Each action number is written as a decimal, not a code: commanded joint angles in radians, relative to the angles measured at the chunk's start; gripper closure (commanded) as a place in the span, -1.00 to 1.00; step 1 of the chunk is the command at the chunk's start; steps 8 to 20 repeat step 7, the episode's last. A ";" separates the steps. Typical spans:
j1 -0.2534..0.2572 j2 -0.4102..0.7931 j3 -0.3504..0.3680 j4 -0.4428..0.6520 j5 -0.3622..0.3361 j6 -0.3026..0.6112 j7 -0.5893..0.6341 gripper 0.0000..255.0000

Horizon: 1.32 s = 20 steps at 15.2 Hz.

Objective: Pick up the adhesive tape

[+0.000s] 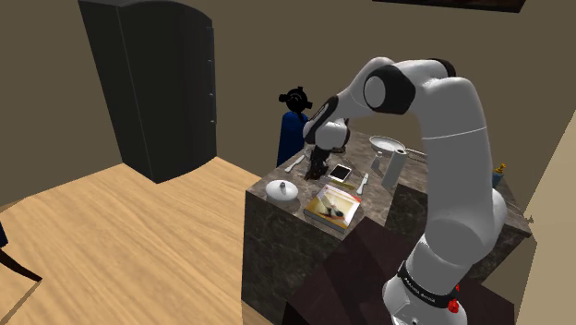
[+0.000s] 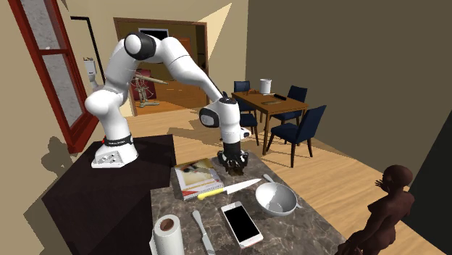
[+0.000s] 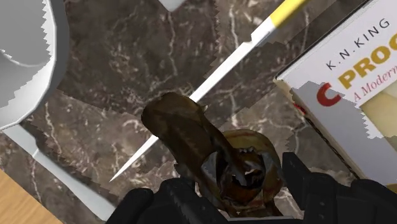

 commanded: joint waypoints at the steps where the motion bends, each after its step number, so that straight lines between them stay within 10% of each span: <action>1: 0.008 -0.024 -0.011 -0.009 -0.012 -0.015 0.007 1.00; 20: 0.025 -0.068 -0.034 -0.014 -0.040 -0.052 0.027 1.00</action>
